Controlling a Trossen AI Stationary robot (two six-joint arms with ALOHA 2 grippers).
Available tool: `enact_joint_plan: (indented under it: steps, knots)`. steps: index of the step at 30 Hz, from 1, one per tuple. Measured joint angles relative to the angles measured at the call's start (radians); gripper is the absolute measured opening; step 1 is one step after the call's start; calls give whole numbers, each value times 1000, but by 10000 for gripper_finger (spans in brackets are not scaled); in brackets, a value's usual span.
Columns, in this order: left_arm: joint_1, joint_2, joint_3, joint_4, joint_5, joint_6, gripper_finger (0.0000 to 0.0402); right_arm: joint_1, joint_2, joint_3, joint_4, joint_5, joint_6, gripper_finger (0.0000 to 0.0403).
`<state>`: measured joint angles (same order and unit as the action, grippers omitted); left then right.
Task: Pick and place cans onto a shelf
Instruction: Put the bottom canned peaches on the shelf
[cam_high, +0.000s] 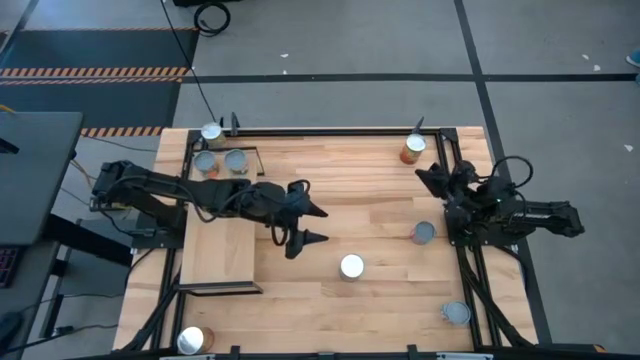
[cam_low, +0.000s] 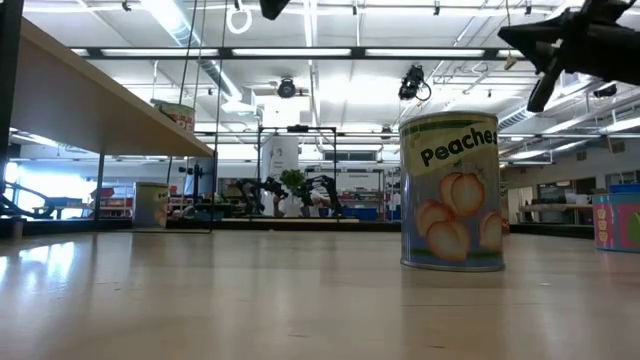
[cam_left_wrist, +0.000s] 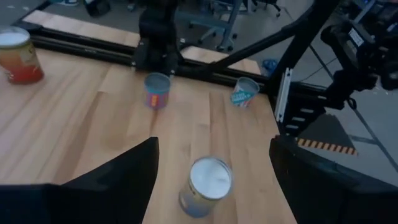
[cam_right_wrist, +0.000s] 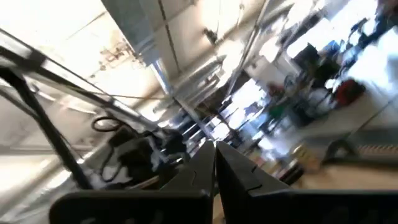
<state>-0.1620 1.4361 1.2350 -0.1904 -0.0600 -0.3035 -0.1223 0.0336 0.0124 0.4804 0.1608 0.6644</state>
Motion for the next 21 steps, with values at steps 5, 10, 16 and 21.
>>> enact_joint_plan:
  steps: [5,10,16,21]
  knots:
    - [0,0,0,-3,-5,0,294,94,116,87,-59,-37,31,13]
    - [-19,-1,0,-48,19,-12,273,230,337,246,-161,89,17,4]
    - [-64,-5,0,-134,24,-26,241,403,652,428,-257,160,138,6]
    - [-97,-5,0,-189,24,-26,218,567,882,585,-350,160,328,6]
